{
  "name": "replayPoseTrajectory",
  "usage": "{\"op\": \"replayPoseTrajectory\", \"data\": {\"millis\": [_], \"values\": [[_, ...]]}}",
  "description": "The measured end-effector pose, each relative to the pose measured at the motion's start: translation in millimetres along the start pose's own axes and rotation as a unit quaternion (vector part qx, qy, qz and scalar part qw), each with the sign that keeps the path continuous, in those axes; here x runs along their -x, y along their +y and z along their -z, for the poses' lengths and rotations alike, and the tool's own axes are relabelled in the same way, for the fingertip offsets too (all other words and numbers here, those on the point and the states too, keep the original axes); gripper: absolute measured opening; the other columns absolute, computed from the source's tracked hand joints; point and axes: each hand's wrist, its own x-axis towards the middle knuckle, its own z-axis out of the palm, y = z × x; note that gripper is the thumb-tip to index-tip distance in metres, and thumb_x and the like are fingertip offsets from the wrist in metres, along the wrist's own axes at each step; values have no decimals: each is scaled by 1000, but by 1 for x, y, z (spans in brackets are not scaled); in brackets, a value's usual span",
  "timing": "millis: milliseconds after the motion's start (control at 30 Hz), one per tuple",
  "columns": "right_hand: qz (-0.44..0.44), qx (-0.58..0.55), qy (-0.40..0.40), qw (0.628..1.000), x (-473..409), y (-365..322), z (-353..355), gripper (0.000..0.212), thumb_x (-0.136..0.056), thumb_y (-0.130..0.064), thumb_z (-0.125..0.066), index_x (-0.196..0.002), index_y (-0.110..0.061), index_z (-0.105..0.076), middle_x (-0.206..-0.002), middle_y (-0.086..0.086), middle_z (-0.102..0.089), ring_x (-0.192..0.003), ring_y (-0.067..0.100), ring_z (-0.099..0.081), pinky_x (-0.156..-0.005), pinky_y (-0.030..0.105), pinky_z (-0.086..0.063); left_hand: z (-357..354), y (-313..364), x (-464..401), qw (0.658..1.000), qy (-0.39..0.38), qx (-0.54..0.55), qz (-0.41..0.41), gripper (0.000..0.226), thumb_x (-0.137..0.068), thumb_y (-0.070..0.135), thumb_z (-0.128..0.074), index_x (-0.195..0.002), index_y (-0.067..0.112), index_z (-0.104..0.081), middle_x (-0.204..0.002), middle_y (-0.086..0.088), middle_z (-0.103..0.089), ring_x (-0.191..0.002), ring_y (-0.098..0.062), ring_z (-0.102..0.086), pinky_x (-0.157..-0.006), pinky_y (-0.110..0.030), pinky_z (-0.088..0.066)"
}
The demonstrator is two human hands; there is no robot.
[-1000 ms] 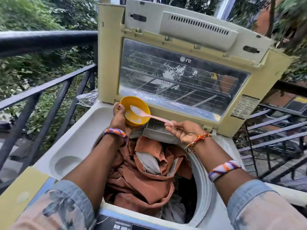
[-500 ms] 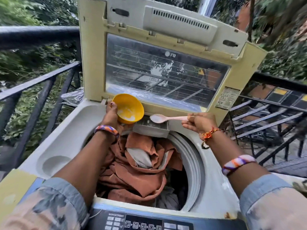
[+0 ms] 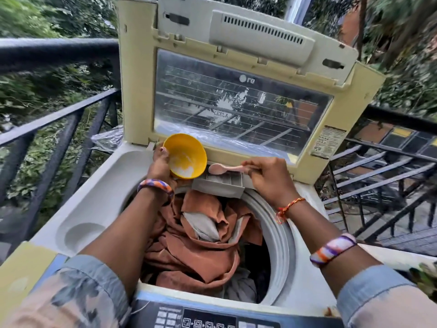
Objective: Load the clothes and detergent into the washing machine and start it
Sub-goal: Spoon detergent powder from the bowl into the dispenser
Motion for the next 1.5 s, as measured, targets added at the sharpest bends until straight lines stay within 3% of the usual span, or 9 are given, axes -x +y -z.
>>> {"op": "replayPoseTrajectory", "data": {"millis": [233, 533, 700, 833, 933, 1000, 1133, 1267, 1500], "values": [[-188, -329, 15, 925, -29, -23, 22, 29, -86, 11, -50, -76, -13, -62, -69, 10, -63, -51, 2, -65, -59, 16, -55, 6, 0, -2, 999, -10, 25, -27, 39, -102, 27, -26, -141, 33, -27, -146, -11, -34, -123, -37, -42, -100, -70, -28], [-165, -168, -12, 972, -33, -34, -2, 21, -81, 9, -49, -74, -5, -64, -73, 11, -65, -62, 21, -68, -59, 27, -58, 4, -3, 3, 990, -82, -38, -109, 37, -101, 21, -27, -138, 24, -34, -137, -9, -38, -132, -40, -38, -101, -68, -32], [-415, -390, -92, 816, -37, -34, -9, 22, -90, 12, -39, -75, -1, -48, -66, 17, -53, -34, 8, -59, -40, 18, -50, 4, 2, 3, 986, -80, -74, -123, 33, -101, 20, -29, -131, 32, -36, -150, -11, -27, -132, -39, -36, -100, -69, -32], [-497, -505, -125, 694, -26, -25, -24, 19, -95, 7, -32, -88, 12, -49, -72, 17, -54, -110, 28, -60, -74, 22, -54, 3, 2, 1, 990, -86, -55, -98, 40, -101, 19, -27, -141, 23, -30, -138, -8, -35, -123, -32, -41, -100, -59, -37], [-531, -564, -118, 622, -19, -19, -32, 22, -96, 7, -30, -83, 9, -48, -55, 18, -63, -95, 25, -63, -52, 20, -54, -1, 2, 3, 992, -99, -21, -70, 34, -102, 22, -25, -134, 27, -34, -127, -5, -41, -110, -28, -46, -81, -44, -45], [-535, -580, -101, 606, -17, -14, -34, 25, -95, 8, -29, -78, 8, -47, -42, 17, -60, -87, 23, -60, -69, 21, -54, -2, 1, 5, 994, -98, -15, -52, 26, -102, 23, -24, -124, 31, -36, -125, -3, -42, -97, -26, -52, -75, -42, -45], [-526, -582, -80, 614, -21, -2, -29, 26, -95, 8, -29, -75, 8, -45, -41, 17, -60, -38, 19, -63, -40, 23, -52, 1, 1, 2, 996, -73, -30, -40, 33, -102, 28, -24, -133, 33, -33, -122, -1, -45, -85, -23, -55, -48, -38, -54], [-518, -562, -32, 644, -25, 19, -11, 23, -94, 10, -32, -76, 7, -45, -42, 15, -61, -36, 18, -62, -38, 25, -52, 4, 3, -1, 998, -35, -38, -38, 32, -101, 31, -26, -133, 35, -32, -121, -1, -41, -93, -28, -53, -36, -36, -51], [-411, -345, 18, 844, -26, 29, 5, 28, -87, 13, -44, -68, -6, -52, -67, 18, -59, -35, 6, -59, -41, 18, -51, 6, 5, -9, 997, 5, -66, -44, 38, -101, 31, -28, -139, 34, -29, -149, -9, -29, -128, -36, -40, -101, -65, -34]]}}
